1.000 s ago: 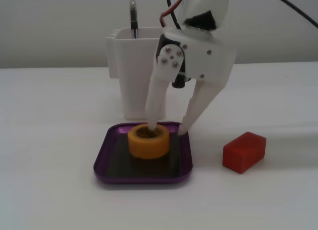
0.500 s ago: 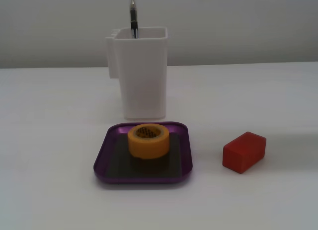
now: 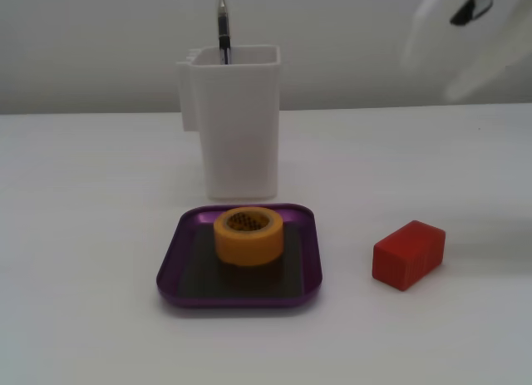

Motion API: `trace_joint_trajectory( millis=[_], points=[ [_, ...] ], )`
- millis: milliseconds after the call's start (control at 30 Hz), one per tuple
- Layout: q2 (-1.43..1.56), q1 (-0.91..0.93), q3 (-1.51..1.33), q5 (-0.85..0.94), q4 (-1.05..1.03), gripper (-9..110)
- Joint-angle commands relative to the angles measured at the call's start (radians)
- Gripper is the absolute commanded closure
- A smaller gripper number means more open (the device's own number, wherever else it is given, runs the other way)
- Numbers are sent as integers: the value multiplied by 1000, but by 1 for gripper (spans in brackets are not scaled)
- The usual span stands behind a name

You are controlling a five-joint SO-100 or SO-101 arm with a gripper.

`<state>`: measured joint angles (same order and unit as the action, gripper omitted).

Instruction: Grab up the yellow tape and put it in the box.

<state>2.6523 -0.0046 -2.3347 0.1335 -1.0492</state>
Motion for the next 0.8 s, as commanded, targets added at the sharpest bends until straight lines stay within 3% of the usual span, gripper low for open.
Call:
trace_joint_trajectory(
  millis=[0, 200, 767],
  points=[
    [137, 6, -249, 5, 144, 90],
    [296, 6, -515, 2, 239, 90],
    [514, 5, -638, -14, 66, 90]
  ],
)
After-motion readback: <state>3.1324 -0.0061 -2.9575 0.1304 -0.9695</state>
